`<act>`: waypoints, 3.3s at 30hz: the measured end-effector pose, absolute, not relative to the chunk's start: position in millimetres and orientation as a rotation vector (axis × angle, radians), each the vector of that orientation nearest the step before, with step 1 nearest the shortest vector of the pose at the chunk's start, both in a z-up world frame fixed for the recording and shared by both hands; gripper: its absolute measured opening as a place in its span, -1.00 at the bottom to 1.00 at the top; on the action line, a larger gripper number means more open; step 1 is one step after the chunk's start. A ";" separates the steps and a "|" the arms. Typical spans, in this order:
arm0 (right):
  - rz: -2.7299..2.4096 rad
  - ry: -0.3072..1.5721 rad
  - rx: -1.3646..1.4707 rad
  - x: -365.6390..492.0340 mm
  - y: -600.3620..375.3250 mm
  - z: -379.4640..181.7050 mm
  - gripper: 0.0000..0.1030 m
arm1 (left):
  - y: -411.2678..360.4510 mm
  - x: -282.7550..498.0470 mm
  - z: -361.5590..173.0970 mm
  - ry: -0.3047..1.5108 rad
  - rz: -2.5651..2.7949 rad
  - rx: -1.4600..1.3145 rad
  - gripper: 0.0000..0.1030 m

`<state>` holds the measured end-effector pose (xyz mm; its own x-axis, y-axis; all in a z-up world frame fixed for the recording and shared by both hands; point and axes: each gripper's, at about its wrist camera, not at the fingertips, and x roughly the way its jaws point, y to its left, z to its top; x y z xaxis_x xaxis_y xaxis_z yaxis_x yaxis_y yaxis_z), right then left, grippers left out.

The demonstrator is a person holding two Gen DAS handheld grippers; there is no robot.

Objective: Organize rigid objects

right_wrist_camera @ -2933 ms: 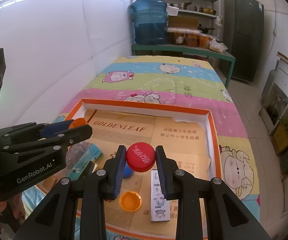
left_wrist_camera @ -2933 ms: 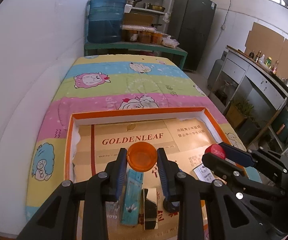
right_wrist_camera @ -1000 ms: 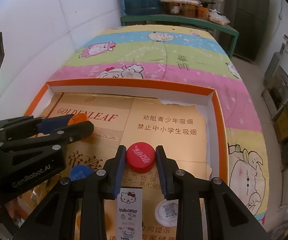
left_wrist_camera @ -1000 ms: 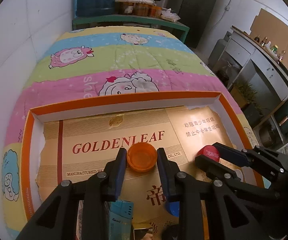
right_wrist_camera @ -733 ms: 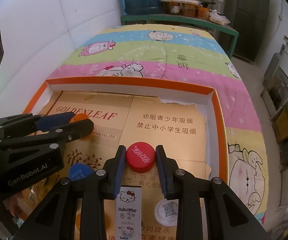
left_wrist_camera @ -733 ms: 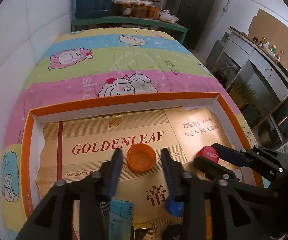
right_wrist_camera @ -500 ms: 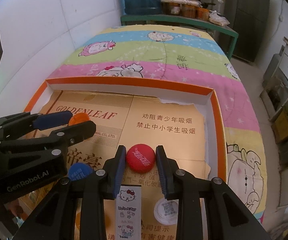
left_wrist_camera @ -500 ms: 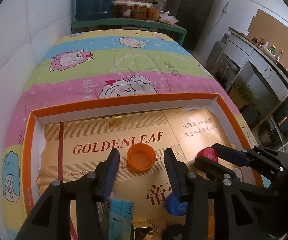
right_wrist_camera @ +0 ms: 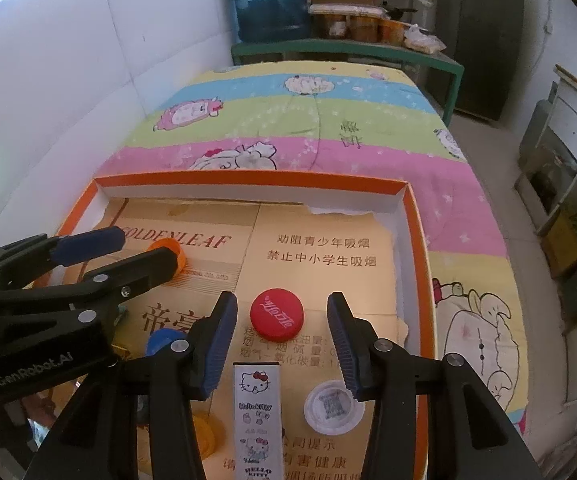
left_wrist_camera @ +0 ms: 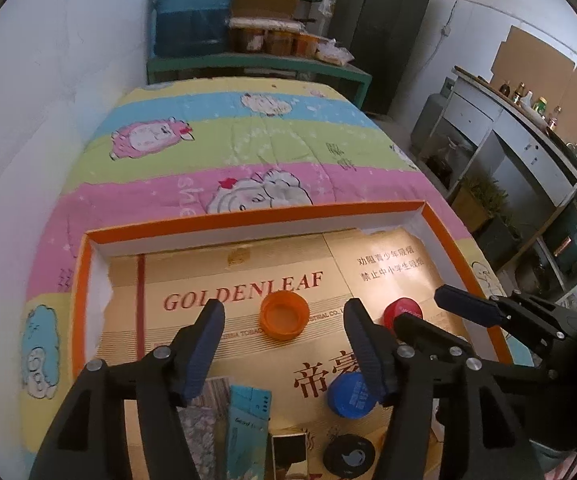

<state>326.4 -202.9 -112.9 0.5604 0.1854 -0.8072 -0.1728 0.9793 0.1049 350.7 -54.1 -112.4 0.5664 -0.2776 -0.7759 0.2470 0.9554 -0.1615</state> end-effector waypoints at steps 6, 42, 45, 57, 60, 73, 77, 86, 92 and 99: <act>0.185 0.922 0.016 316.9 -203.3 -103.2 -0.05 | -50.8 337.4 -100.1 0.876 -0.274 -0.005 0.20; 0.173 0.779 0.017 224.4 -186.9 -40.1 -0.05 | -24.9 243.8 -47.8 0.754 -0.255 -0.049 0.20; 0.170 0.769 0.014 216.4 -185.4 -35.5 -0.05 | -23.5 236.8 -44.8 0.746 -0.255 -0.050 0.20; 0.165 0.732 0.000 182.1 -179.1 -19.2 -0.05 | -16.7 201.7 -32.9 0.714 -0.245 -0.059 0.20; 0.165 0.726 -0.001 173.7 -177.3 -16.6 -0.05 | -15.0 193.4 -30.4 0.706 -0.238 -0.062 0.20; 0.154 0.688 -0.009 130.6 -166.4 -10.6 -0.05 | -10.6 148.5 -23.2 0.666 -0.207 -0.064 0.20; 0.137 0.673 -0.004 117.1 -164.9 -10.0 -0.05 | -10.0 136.8 -23.7 0.660 -0.203 -0.067 0.20; 0.111 0.662 0.006 91.0 -159.8 -11.9 -0.05 | -6.9 113.7 -27.3 0.654 -0.193 -0.066 0.20; 0.096 0.653 0.022 75.1 -158.8 -11.3 -0.05 | -5.7 98.2 -26.5 0.655 -0.174 -0.058 0.20; 0.086 0.641 0.035 58.0 -156.9 -9.0 -0.05 | -5.1 77.3 -24.0 0.650 -0.109 -0.029 0.20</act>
